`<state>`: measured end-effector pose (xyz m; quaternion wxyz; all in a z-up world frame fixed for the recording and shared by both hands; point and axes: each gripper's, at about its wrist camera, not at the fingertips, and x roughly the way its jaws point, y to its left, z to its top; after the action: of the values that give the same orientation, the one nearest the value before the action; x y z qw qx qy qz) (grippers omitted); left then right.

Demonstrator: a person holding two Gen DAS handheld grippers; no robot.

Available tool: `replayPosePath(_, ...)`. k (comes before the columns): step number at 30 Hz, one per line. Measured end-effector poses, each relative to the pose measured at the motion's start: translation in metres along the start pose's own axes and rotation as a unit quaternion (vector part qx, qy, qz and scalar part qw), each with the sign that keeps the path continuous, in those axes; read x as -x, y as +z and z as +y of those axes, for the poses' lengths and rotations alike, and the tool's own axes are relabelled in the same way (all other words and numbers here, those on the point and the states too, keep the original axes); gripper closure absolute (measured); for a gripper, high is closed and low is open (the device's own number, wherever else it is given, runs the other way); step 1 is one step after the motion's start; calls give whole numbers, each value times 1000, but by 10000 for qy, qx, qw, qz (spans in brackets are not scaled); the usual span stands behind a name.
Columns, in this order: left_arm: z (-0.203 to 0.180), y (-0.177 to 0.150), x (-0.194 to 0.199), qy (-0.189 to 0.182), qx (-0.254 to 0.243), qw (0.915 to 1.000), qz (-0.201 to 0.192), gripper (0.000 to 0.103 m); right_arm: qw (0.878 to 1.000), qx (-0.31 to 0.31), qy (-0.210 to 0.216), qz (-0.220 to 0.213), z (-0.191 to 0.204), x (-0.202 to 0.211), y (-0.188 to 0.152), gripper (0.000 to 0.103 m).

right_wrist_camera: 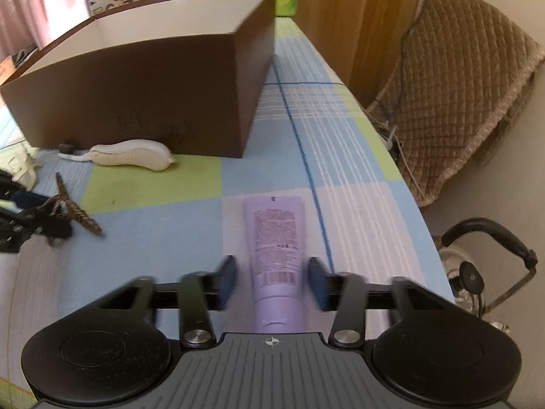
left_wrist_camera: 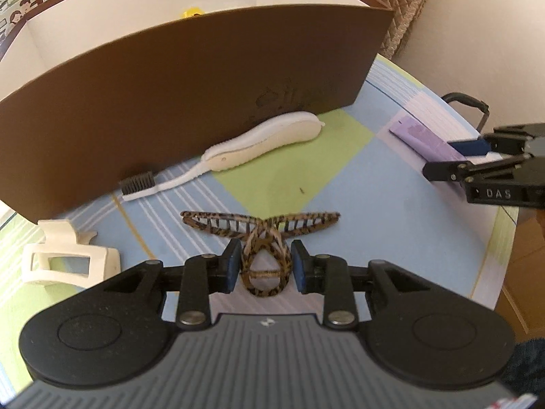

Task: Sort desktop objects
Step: 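Lift purple tube with right gripper while left gripper grasps leopard-print hair clip, then carry purple tube and leopard-print clip over the brown box and lower them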

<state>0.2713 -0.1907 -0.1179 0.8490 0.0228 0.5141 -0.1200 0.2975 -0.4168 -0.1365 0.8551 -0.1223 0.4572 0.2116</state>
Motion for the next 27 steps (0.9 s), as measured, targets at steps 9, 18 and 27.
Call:
replayPosePath(9, -12, -3, 10, -189, -391, 9990, -87, 78, 9997, -74, 163, 182, 10, 14, -9, 73)
replayPosePath(18, -2, -18, 48, -203, -229, 9991, -308, 78, 9983, -46, 581, -47, 29, 49, -5, 73)
replayPosePath(27, 11, -18, 91, -58, 130, 9970, -762, 78, 9931, 158, 1065, -459, 59, 75, 20, 73)
